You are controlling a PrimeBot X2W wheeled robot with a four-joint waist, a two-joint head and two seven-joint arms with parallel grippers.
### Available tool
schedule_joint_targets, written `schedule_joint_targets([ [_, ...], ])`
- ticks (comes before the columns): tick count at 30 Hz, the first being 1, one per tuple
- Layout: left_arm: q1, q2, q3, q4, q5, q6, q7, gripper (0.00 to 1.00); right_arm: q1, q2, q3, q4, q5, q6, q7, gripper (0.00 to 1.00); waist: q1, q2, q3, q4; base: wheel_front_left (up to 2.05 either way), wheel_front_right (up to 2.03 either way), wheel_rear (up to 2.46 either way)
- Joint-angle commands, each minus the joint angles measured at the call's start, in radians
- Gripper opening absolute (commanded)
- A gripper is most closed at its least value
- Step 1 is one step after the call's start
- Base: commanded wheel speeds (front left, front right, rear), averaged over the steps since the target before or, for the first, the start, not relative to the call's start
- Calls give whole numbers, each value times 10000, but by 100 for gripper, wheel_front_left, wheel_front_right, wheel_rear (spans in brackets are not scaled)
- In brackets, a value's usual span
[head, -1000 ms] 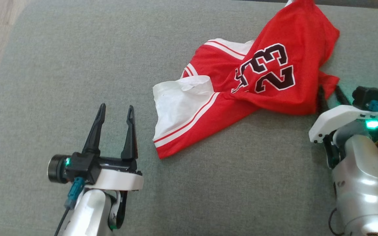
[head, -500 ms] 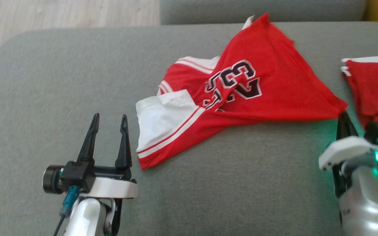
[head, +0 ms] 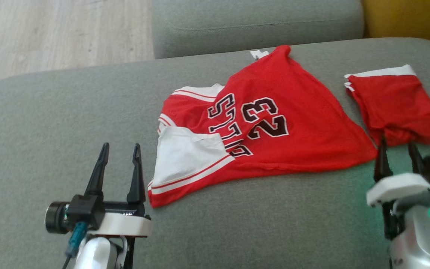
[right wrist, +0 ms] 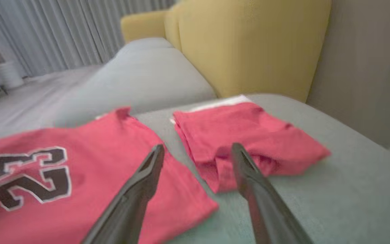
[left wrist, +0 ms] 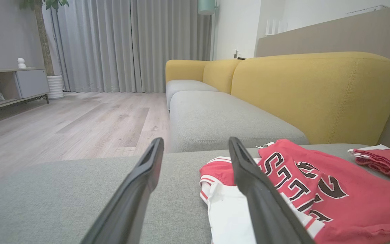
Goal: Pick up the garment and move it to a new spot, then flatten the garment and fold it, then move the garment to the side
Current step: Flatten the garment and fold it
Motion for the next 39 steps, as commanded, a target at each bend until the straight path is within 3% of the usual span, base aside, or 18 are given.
schedule_joint_targets([
  [1, -291, 30, 412, -315, 56, -46, -51, 100, -81, -41, 759, -990, 407, -9, -132, 100, 1, -1, -38, -176, 0, 0, 0],
  [9, -397, 26, 492, -93, 16, -160, -51, 100, 1725, -41, 2329, -3764, 1978, -9, -135, 100, 1, -1, 194, -791, 0, 0, 0],
  [17, -910, 284, 206, 785, 181, -595, 50, 100, 2174, -41, 2867, -4444, 2293, -9, -136, 100, 1, -1, 418, -1349, 0, 0, 0],
  [23, -1818, 792, -676, 1553, 364, -1243, 1330, 100, 2180, -41, 2868, -4600, 2369, -9, -137, 100, 1, -1, 596, -1451, 0, 0, 0],
  [24, -2418, 1223, -1268, 1777, 336, -1414, 2232, 100, 2156, -41, 2867, -4633, 2391, -9, -137, 100, 1, -1, 684, -1443, 0, 0, 0],
  [26, -3115, 1706, -1988, 1799, 44, -1462, 2949, 100, 2103, -41, 2939, -4644, 2417, -9, -137, 100, 1, -1, 774, -1454, 0, 0, 0],
  [33, -5639, 4079, -5625, 1278, -2865, -1473, 5438, 100, 1848, -41, 3357, -4576, 2665, -9, -137, 100, 1, -1, 1003, -1754, 0, 0, 0],
  [39, -7175, 5622, -8239, 815, -4740, -1475, 6643, 100, 1742, -41, 3536, -4492, 2926, -9, -137, 100, 1, -1, 1154, -2125, 0, 0, 0],
])
